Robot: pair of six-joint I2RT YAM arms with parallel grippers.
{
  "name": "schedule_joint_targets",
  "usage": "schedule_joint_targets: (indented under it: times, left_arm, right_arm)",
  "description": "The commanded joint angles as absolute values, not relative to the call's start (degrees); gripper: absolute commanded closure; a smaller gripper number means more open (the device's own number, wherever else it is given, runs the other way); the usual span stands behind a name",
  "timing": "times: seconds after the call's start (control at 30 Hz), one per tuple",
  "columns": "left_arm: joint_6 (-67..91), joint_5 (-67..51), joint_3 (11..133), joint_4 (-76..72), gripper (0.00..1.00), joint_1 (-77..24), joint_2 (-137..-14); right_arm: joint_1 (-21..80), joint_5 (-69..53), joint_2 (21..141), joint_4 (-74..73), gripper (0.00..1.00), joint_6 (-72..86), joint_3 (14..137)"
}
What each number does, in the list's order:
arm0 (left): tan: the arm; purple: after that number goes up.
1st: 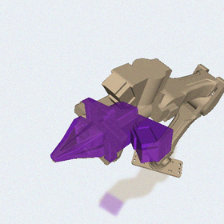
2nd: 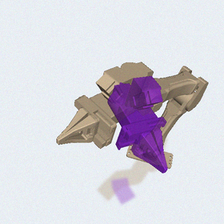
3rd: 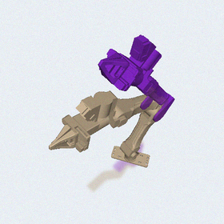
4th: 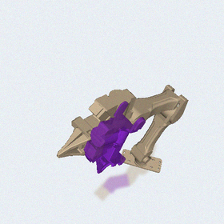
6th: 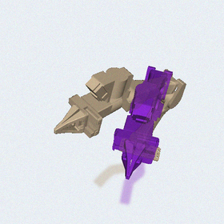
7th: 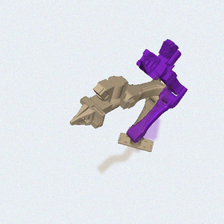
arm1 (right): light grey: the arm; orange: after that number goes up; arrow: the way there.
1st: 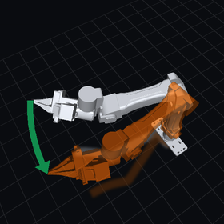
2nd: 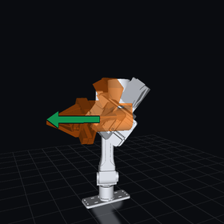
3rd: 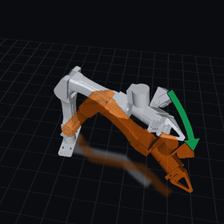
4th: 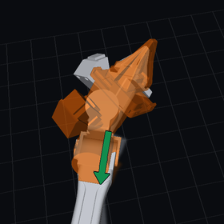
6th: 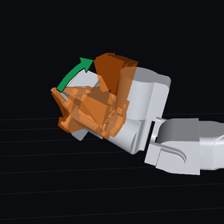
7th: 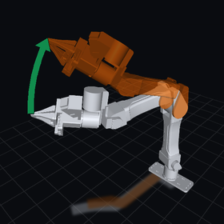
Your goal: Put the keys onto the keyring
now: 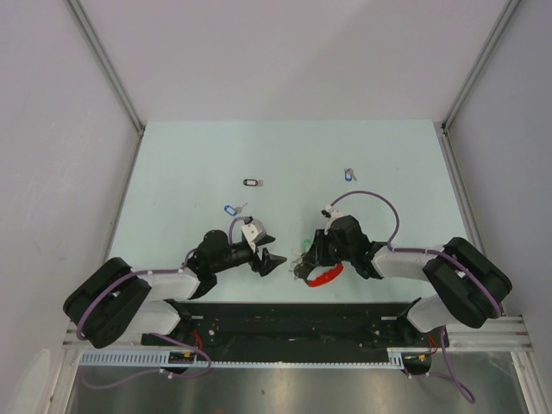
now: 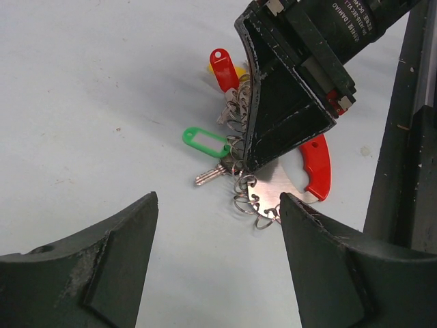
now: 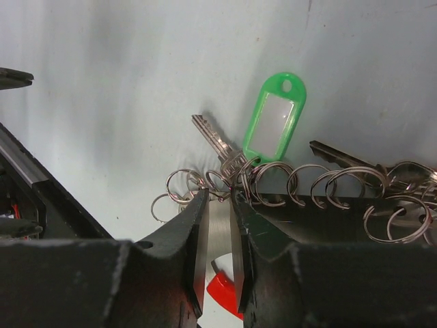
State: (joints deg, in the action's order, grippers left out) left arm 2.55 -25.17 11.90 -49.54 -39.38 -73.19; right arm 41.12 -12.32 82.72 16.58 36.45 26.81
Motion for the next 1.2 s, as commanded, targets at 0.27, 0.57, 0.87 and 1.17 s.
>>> schedule_joint_targets:
  times: [0.27,0.57,0.87,1.17]
  left_arm:
    - [1.67,-25.14,11.34,-50.36,0.23,-39.64,-71.81]
    - [1.58,-25.05,11.25,-50.27,0.23,-39.64,-71.89]
    - [1.67,-25.22,10.90,-50.27,0.23,-39.64,-71.46]
    - [1.41,-25.31,10.72,-50.27,0.23,-39.64,-71.28]
  right_arm:
    - [42.97,-12.04,84.11,17.32,0.79,34.90,29.97]
    - [45.97,-7.03,83.49,14.77,0.80,31.20,31.99]
    - [47.02,-4.04,85.34,16.08,0.82,29.10,32.08]
    - [48.16,-5.19,86.57,18.46,0.82,27.25,32.08]
